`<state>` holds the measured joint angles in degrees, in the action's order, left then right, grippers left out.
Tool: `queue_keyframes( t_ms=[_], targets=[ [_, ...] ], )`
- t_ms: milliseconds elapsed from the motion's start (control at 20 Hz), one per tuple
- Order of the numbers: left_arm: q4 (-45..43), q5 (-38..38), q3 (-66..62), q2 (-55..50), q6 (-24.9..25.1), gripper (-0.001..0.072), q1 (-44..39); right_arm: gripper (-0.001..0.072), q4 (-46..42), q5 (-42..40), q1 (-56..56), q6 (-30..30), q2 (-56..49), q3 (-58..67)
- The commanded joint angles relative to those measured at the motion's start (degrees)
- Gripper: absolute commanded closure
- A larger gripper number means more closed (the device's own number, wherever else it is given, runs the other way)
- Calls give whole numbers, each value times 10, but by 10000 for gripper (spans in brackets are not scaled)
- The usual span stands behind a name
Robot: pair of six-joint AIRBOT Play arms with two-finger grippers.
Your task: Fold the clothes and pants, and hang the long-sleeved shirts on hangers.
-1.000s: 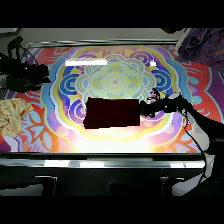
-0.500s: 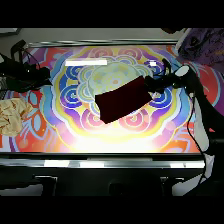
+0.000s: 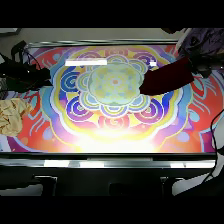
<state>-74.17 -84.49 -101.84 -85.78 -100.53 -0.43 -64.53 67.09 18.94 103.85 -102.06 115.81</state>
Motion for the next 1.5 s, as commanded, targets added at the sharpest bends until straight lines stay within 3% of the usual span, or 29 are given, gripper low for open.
queue_keyframes(
  t_ms=[0, 200, 400, 500, 950, 1450],
  targets=[
    [0, -2, 0, 2, 0, 685, 1, 685, -38, 19, 98, 47, 13, 11],
    [0, -5, 0, 5, 0, 685, 1, 685, -111, 97, 193, 57, 23, 10],
    [0, -24, 0, 5, 0, 685, 1, 685, -240, 209, 231, 38, 27, -23],
    [0, -28, 0, 5, 0, 685, 1, 685, -275, 224, 237, 37, 48, -76],
    [0, -28, 0, 5, 0, 685, 0, 684, -369, 123, 238, 94, 236, -480],
    [2, -27, 0, 5, 0, 685, 0, 683, -426, 87, 238, 106, 261, -592]
  ],
)
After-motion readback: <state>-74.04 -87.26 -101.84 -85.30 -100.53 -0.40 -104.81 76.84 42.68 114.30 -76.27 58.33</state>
